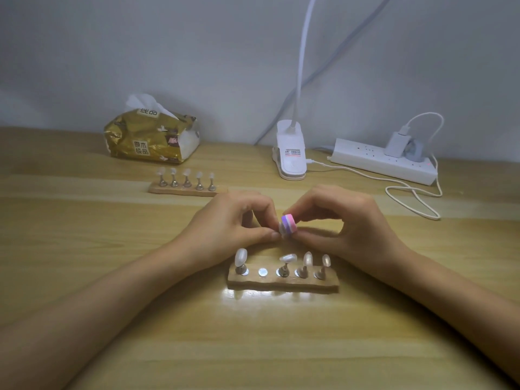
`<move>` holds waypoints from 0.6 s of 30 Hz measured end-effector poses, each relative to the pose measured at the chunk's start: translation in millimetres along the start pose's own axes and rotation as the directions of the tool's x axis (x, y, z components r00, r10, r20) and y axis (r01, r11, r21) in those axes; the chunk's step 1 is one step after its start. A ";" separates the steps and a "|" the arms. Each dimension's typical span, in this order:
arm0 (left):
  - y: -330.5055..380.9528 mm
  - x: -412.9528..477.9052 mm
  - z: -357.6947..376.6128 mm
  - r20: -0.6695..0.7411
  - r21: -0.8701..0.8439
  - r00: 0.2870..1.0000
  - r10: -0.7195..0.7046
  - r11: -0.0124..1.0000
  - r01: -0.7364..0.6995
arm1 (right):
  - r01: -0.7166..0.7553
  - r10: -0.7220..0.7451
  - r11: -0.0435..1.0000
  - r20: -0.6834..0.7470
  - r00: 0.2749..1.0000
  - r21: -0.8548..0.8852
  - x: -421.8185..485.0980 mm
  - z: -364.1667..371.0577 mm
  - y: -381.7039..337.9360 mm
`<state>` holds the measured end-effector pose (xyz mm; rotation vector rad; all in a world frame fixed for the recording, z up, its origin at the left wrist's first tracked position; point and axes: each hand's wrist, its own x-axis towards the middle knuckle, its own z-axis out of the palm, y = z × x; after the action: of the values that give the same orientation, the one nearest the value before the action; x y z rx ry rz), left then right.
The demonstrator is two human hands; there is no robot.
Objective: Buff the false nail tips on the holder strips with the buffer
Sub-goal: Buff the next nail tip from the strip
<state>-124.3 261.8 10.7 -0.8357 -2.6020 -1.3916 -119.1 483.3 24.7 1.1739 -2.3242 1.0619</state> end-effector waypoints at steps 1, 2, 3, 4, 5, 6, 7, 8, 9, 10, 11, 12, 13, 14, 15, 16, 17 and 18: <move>0.1 -0.2 0.1 0.001 0.001 1.000 -0.001 1.000 0.001 | -0.016 0.016 1.000 0.009 1.000 0.004 0.1 -0.3 0.5; -0.1 -0.2 0.1 0.006 0.004 1.000 -0.001 1.000 0.001 | -0.011 0.011 1.000 0.000 1.000 0.003 -0.1 -0.5 0.5; -0.5 0.0 0.1 0.012 0.008 1.000 0.001 1.000 -0.001 | 0.011 -0.012 1.000 -0.017 1.000 -0.003 0.0 -0.6 0.3; -1.1 0.0 -0.1 0.015 0.011 1.000 0.002 1.000 -0.002 | 0.026 -0.026 1.000 -0.022 0.999 -0.006 0.2 -0.4 0.4; -1.4 0.1 0.0 0.016 0.010 1.000 0.002 1.000 -0.002 | 0.019 -0.019 1.000 -0.008 1.000 -0.004 0.4 -0.6 0.4; -1.2 0.4 0.2 0.013 0.006 1.000 0.000 1.000 0.000 | -0.008 0.008 1.000 0.015 1.000 0.004 1.1 -1.8 0.6; -0.6 0.8 0.7 0.011 -0.001 1.000 -0.005 1.000 0.005 | -0.029 0.029 1.000 0.032 0.999 0.009 0.8 -3.1 1.0; -0.2 1.0 1.1 0.011 -0.006 1.000 -0.009 1.000 0.009 | -0.031 0.031 0.999 0.026 0.999 0.009 0.4 -4.0 1.3; -0.4 0.8 1.2 0.009 -0.006 1.000 -0.010 1.000 0.010 | -0.011 0.011 1.000 0.006 1.000 0.001 0.3 -4.3 1.6; -0.7 0.8 1.1 0.006 -0.001 1.000 -0.007 1.000 0.007 | 0.010 -0.010 1.000 -0.007 1.000 -0.007 0.2 -4.0 1.6; -0.7 0.7 1.0 0.006 0.002 1.000 -0.005 1.000 0.005 | 0.013 -0.013 1.000 -0.003 1.000 -0.009 0.3 -3.7 1.0; -0.8 0.8 1.0 0.007 -0.003 1.000 -0.004 1.000 0.004 | -0.001 0.001 1.000 0.017 1.000 -0.007 0.6 -3.8 0.5; -1.1 0.9 0.9 0.008 -0.012 1.000 -0.003 1.000 0.003 | -0.019 0.019 1.000 0.040 0.999 -0.005 0.8 -3.9 0.3; -1.5 1.3 1.0 0.010 -0.018 1.000 -0.001 1.000 0.002 | -0.028 0.028 1.000 0.047 0.998 -0.006 0.6 -3.8 0.6; -2.2 1.3 1.3 0.011 -0.018 1.000 0.001 1.000 -0.001 | -0.022 0.023 1.000 0.040 0.999 -0.009 -0.2 -3.4 1.1; -2.9 1.2 1.4 0.011 -0.012 1.000 0.006 1.000 -0.006 | -0.008 0.009 1.000 0.029 1.000 -0.007 -0.4 -3.0 1.8; -3.4 1.4 1.4 0.011 -0.004 1.000 0.010 1.000 -0.010 | -0.003 0.003 1.000 0.022 1.000 0.001 -0.5 -2.9 2.2; -3.5 1.2 1.3 0.011 0.001 1.000 0.009 1.000 -0.009 | -0.013 0.013 1.000 0.027 1.000 0.016 -0.2 -3.0 1.8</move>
<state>-126.8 261.8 7.6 -0.8563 -2.6029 -1.3874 -120.6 486.3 25.7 1.1883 -2.3512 1.0776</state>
